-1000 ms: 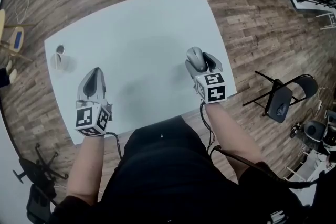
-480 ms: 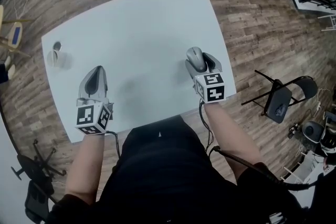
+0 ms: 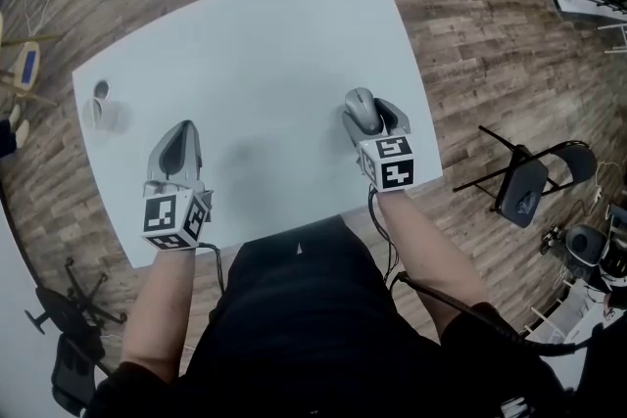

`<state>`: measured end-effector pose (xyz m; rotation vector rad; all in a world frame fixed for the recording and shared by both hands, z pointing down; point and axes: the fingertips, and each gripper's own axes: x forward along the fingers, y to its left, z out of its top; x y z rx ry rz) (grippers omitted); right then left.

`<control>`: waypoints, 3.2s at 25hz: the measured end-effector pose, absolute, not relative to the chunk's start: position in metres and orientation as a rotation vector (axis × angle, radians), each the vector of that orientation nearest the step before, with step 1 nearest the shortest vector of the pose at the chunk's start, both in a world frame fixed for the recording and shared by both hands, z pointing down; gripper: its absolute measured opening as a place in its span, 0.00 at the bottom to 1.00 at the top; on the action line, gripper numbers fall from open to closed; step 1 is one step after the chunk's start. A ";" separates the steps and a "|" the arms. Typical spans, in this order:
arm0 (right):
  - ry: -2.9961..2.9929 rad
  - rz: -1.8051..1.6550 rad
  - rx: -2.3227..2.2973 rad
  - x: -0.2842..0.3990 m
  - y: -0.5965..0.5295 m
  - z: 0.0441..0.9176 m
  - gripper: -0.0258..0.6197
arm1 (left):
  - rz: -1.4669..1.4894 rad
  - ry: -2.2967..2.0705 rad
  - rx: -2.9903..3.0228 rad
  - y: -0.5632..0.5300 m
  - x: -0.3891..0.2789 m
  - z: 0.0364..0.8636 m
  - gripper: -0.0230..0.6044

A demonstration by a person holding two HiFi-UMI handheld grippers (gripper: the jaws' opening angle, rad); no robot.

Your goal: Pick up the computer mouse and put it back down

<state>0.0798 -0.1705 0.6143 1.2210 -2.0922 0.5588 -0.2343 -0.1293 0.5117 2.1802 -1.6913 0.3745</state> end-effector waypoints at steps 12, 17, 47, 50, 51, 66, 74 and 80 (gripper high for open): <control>-2.088 0.595 1.188 0.073 -0.168 0.631 0.50 | 0.407 -1.660 2.171 -0.130 -0.231 0.521 0.05; -2.080 0.606 1.176 0.070 -0.165 0.638 0.50 | 0.409 -1.660 2.173 -0.133 -0.232 0.521 0.05; -2.042 0.585 1.141 0.066 -0.161 0.653 0.50 | 0.413 -1.663 2.147 -0.117 -0.235 0.526 0.05; -2.045 0.580 1.144 0.067 -0.163 0.653 0.50 | 0.412 -1.667 2.149 -0.117 -0.234 0.524 0.05; -2.046 0.578 1.144 0.067 -0.163 0.653 0.50 | 0.412 -1.667 2.149 -0.117 -0.234 0.524 0.05; -2.070 0.534 1.131 0.069 -0.162 0.652 0.62 | 0.410 -1.709 2.138 -0.099 -0.240 0.518 0.05; -2.104 0.476 1.172 0.072 -0.167 0.630 0.62 | 0.377 -1.731 2.156 -0.099 -0.237 0.508 0.05; -2.147 0.427 1.207 0.072 -0.170 0.609 0.62 | 0.355 -1.754 2.176 -0.100 -0.236 0.495 0.05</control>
